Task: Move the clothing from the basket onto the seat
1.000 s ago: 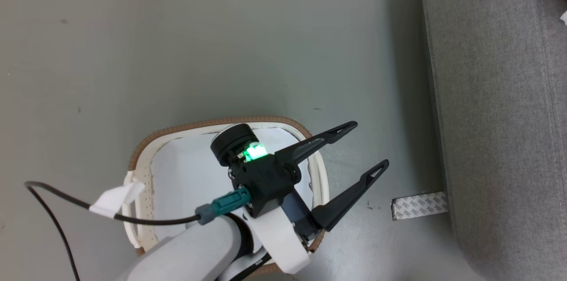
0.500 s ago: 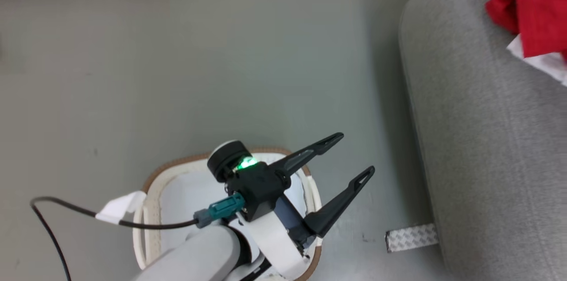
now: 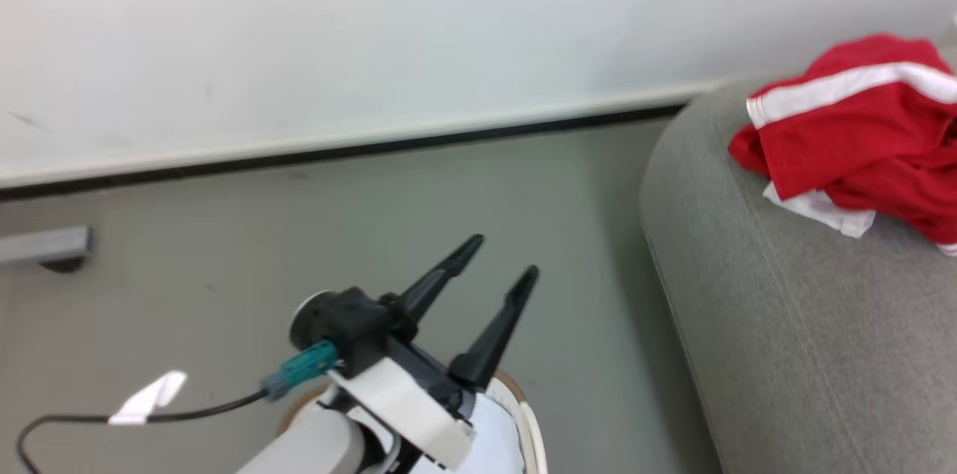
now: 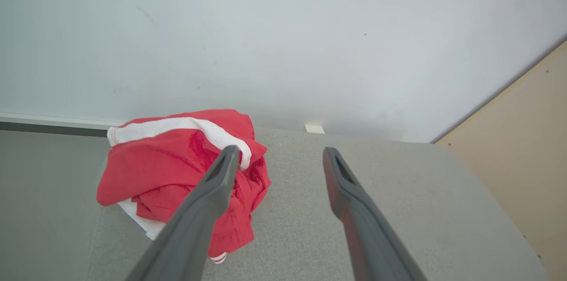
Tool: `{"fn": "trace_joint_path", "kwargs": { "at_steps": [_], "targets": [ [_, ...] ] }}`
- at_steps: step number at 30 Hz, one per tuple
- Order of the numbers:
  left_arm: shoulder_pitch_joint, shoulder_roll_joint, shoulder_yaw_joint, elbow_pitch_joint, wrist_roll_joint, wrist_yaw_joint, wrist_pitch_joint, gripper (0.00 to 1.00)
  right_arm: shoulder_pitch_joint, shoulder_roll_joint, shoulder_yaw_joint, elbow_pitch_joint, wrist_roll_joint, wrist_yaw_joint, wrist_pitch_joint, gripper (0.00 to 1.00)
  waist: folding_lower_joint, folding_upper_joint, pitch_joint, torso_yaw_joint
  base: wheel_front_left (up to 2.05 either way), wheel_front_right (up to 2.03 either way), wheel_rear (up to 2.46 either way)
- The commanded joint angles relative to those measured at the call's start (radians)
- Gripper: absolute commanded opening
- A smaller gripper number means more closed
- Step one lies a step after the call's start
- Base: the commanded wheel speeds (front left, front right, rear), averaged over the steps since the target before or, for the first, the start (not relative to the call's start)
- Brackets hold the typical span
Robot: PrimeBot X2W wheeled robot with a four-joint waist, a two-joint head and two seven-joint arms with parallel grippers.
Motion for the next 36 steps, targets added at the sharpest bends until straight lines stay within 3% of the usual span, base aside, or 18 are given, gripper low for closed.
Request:
{"fn": "trace_joint_path", "kwargs": {
  "at_steps": [1, 9, 12, 14, 18, 21, 25, 29, 36],
  "targets": [
    [0.025, 0.013, 0.014, 0.005, -0.009, 0.012, -0.009, 1.0, 0.025, 0.002, -0.003, -0.03, 0.015, -0.002, -0.008, 1.0, 0.0004, -0.0001, -0.086, 0.047, 0.0, 0.0, 0.0],
    [0.126, 0.09, 0.153, 0.013, -0.069, 0.106, -0.038, 1.0, 0.15, 0.109, 0.0, -0.288, 0.003, -0.002, -0.041, 1.0, 0.0004, -0.0001, -0.155, 0.117, 0.0, 0.0, 0.0],
    [0.176, 0.117, 0.2, 0.01, -0.099, 0.13, -0.043, 1.0, 0.217, 0.179, -0.026, -0.372, -0.016, -0.002, -0.063, 1.0, 0.0004, -0.0001, -0.168, 0.139, 0.0, 0.0, 0.0],
    [0.206, 0.143, 0.233, 0.026, -0.077, 0.176, -0.046, 1.0, 0.264, 0.234, -0.056, -0.432, -0.04, -0.002, -0.098, 1.0, 0.0004, -0.0001, -0.174, 0.154, 0.0, 0.0, 0.0],
    [0.276, 0.133, 0.287, 0.031, -0.112, 0.225, -0.052, 1.0, 0.407, 0.357, -0.124, -0.532, -0.103, -0.002, -0.161, 1.0, 0.0004, -0.0001, -0.18, 0.171, 0.0, 0.0, 0.0],
    [0.333, 0.11, 0.335, 0.027, -0.155, 0.221, -0.058, 1.0, 0.526, 0.45, -0.155, -0.584, -0.176, -0.002, -0.214, 1.0, 0.0004, -0.0001, -0.185, 0.178, 0.0, 0.0, 0.0],
    [0.402, 0.084, 0.401, 0.028, -0.117, 0.239, -0.059, 1.0, 0.668, 0.566, -0.19, -0.599, -0.226, -0.002, -0.296, 1.0, 0.0004, -0.0001, -0.194, 0.177, 0.0, 0.0, 0.0],
    [0.467, 0.039, 0.449, 0.035, -0.035, 0.231, -0.059, 1.0, 0.753, 0.609, -0.174, -0.542, -0.242, -0.002, -0.404, 1.0, 0.0004, -0.0001, -0.197, 0.177, 0.0, 0.0, 0.0],
    [0.53, -0.057, 0.547, 0.077, 0.077, 0.14, -0.059, 1.0, 0.793, 0.645, -0.152, -0.414, -0.251, -0.002, -0.52, 1.0, 0.0004, -0.0001, -0.197, 0.167, 0.0, 0.0, 0.0]
  ]
}}
